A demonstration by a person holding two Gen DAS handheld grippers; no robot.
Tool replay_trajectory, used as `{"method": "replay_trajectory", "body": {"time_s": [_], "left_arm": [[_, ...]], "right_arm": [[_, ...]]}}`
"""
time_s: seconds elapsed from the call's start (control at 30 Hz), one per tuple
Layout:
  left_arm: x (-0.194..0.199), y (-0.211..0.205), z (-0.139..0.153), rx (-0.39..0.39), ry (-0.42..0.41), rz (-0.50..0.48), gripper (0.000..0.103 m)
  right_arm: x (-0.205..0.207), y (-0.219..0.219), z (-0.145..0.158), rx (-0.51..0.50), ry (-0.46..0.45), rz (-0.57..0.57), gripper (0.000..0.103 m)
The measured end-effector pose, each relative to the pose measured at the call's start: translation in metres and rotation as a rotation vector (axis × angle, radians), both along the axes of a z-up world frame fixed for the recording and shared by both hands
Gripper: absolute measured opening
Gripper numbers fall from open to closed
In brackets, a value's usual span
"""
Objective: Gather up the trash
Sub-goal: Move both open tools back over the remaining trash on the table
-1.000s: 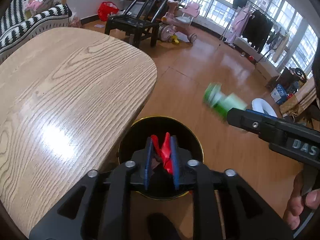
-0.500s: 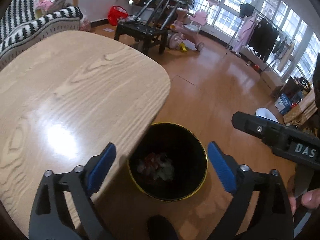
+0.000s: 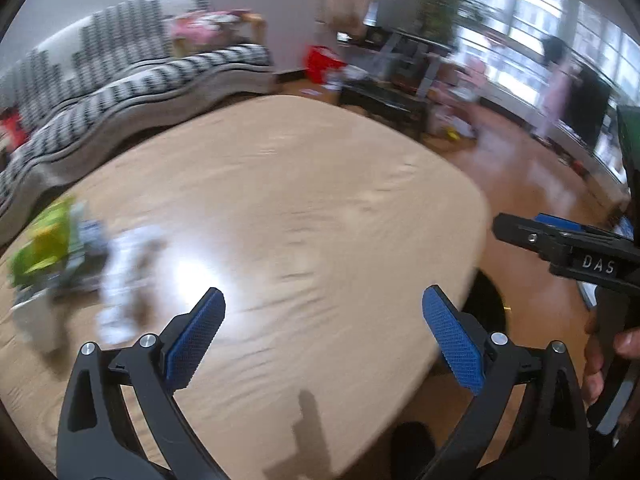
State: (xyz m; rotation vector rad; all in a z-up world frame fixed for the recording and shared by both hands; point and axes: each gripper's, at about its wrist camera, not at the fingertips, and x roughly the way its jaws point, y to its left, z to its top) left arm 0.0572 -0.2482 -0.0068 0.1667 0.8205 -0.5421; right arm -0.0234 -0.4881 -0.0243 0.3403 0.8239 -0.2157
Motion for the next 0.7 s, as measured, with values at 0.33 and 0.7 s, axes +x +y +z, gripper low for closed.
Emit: {"method": "replay_trajectory", "body": {"time_s": [0.33,0.7], "left_arm": [[0.022,0.175,-0.011,0.067,-0.002,0.310,0.096],[0.060,0.232,-0.035,0.061,0.059,0.434,0.096]], "right_arm": [[0.078,0.149,0.006,0.016,-0.022,0.278,0.091],[0.130,0.244,-0.019,0.008,0.019,0.409,0.091]]}}
